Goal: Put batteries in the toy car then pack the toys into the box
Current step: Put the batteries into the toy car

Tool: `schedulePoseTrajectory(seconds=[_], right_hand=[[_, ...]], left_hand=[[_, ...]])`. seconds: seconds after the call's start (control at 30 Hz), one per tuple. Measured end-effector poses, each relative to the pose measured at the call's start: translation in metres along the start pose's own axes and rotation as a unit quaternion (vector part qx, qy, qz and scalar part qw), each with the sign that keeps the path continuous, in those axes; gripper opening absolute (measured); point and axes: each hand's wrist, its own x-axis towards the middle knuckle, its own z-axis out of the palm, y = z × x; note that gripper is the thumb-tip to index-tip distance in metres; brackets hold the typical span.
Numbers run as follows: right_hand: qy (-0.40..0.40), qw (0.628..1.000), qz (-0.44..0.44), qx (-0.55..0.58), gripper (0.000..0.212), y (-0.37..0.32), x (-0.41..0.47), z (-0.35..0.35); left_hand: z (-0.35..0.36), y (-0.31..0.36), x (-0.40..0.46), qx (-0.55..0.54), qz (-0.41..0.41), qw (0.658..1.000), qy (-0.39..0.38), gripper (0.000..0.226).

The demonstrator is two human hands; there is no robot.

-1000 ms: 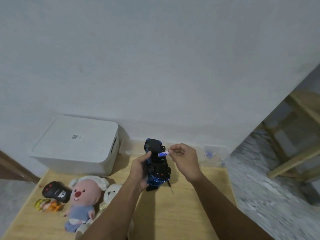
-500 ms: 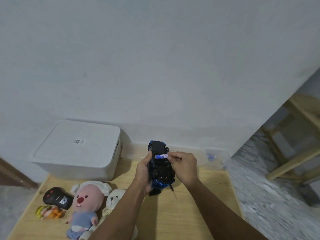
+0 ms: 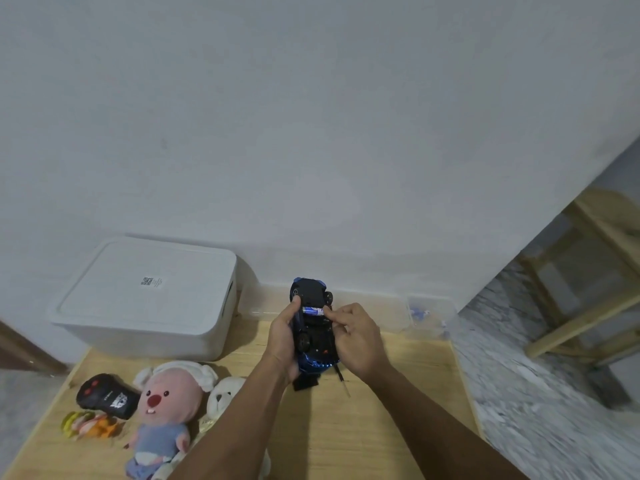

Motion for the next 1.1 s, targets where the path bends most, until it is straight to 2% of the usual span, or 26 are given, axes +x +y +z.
schedulePoseTrajectory(seconds=[0.1,0.17,0.27,0.4,0.53,0.67,0.77,0.83,1.03,1.1], right_hand=[[-0.048,0.998,0.003,-0.028,0.034,0.002,0.002,-0.004],[-0.068,0.996,0.036,0.048,0.036,0.008,0.002,-0.004],[0.006,0.988,0.106,0.114,0.031,0.034,0.002,-0.001],[0.056,0.986,0.154,0.018,0.025,0.076,0.007,-0.011],[-0.047,0.972,0.199,-0.113,0.032,0.11,0.015,-0.016],[-0.098,0.962,0.193,-0.165,0.043,0.126,0.02,-0.015],[-0.146,0.953,0.168,-0.205,0.024,0.132,0.021,-0.01],[-0.129,0.954,0.172,-0.208,0.021,0.133,0.02,-0.009],[-0.084,0.957,0.193,-0.201,0.036,0.138,0.018,-0.007],[-0.046,0.959,0.226,-0.166,0.031,0.138,0.017,-0.008]], left_hand=[[-0.001,-0.003,0.002,0.016,-0.014,1.0,0.019,0.053],[-0.004,-0.007,0.004,0.023,-0.022,0.998,0.045,0.052],[-0.012,-0.012,0.008,0.043,-0.03,0.997,0.056,0.045],[-0.024,-0.017,0.011,0.067,-0.038,0.995,0.065,0.029],[-0.026,-0.014,0.013,0.07,-0.047,0.994,0.068,0.032],[-0.027,-0.01,0.017,0.094,-0.05,0.991,0.086,0.043],[-0.028,-0.009,0.02,0.112,-0.043,0.988,0.092,0.045],[-0.027,-0.008,0.023,0.117,-0.04,0.988,0.091,0.047],[-0.018,-0.007,0.025,0.124,-0.035,0.989,0.074,0.044],[-0.015,-0.007,0.026,0.119,-0.033,0.99,0.073,0.044]])
